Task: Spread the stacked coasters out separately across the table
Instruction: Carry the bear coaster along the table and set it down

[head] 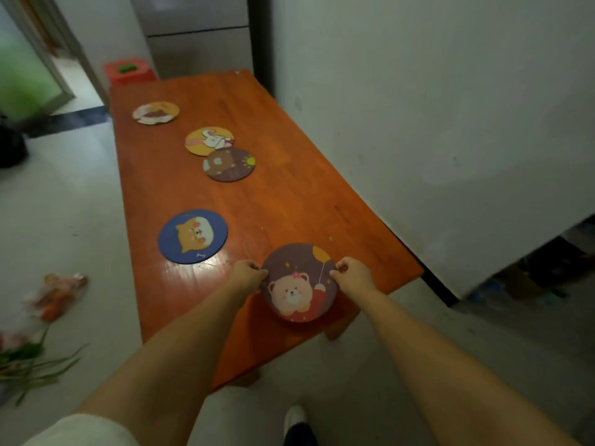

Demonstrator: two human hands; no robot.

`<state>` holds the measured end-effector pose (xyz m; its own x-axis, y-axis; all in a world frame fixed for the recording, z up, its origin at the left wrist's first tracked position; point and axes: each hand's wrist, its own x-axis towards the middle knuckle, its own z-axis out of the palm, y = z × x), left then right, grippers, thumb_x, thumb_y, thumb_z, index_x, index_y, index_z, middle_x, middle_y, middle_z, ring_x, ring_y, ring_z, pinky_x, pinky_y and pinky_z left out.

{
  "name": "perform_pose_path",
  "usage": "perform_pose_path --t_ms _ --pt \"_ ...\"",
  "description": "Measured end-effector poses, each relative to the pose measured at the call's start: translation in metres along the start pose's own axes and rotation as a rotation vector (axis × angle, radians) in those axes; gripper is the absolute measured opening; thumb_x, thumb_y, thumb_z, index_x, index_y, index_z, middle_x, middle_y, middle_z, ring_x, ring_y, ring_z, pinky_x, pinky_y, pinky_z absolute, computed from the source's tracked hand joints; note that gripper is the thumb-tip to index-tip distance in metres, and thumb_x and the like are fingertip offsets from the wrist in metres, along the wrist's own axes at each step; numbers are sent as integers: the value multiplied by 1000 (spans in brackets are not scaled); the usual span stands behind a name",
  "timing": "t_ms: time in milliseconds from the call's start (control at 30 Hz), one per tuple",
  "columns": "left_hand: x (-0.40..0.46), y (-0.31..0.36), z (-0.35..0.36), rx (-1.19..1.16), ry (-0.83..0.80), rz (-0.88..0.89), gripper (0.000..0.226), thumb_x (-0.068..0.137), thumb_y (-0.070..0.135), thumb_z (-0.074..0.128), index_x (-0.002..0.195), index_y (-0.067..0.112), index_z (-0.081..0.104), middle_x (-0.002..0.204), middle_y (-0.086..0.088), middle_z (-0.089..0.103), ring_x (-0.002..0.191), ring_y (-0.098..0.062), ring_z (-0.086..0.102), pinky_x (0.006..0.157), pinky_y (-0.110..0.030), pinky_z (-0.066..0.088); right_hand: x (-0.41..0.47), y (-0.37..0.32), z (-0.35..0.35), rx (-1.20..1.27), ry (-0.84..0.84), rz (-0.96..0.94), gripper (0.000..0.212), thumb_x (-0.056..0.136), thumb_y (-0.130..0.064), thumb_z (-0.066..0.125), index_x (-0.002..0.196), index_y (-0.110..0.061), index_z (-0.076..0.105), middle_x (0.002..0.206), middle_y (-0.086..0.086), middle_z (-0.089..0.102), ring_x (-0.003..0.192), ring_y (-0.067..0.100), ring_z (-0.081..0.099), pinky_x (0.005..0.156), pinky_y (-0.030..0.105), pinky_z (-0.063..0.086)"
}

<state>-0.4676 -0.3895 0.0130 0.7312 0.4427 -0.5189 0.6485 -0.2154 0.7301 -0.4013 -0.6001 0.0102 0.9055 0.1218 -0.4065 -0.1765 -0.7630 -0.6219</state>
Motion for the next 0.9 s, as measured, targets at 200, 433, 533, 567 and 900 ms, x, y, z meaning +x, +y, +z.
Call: perform_pose_path --t_ms 200,433,533,567,900 --pt "16 -11 -6 101 33 -38 40 92 1 55 57 11 37 66 -16 48 71 -29 54 73 -43 55 29 -11 20 -124 -82 -35 26 92 -19 59 71 -14 45 72 4 51 74 24 44 70 36 42" --pt "23 -28 -2 571 -28 18 42 90 14 57 57 17 30 62 -7 40 71 -28 45 64 -35 38 44 -9 32 -329 -157 -108 22 92 -23 58 79 -15 42 94 11 57 84 29 52 67 34 37" --pt "26 -26 -4 654 -62 8 29 89 20 60 69 14 40 74 -7 48 76 -29 49 65 -37 41 47 -5 29 -354 -157 -142 23 90 -25 61 89 -17 39 110 13 59 100 33 58 68 34 36" --pt "28 -23 -6 655 -67 9 21 88 21 63 80 12 45 83 -10 53 79 -29 52 66 -38 43 48 -5 27 -355 -167 -149 24 91 -25 61 91 -17 39 111 13 59 102 33 58 70 34 36" --pt "56 61 24 590 -75 168 20 89 17 58 81 14 41 66 -3 38 66 -23 40 61 -32 33 92 -1 -67 -181 10 -73 21 91 -25 60 107 -13 55 112 9 64 93 22 59 77 34 48"
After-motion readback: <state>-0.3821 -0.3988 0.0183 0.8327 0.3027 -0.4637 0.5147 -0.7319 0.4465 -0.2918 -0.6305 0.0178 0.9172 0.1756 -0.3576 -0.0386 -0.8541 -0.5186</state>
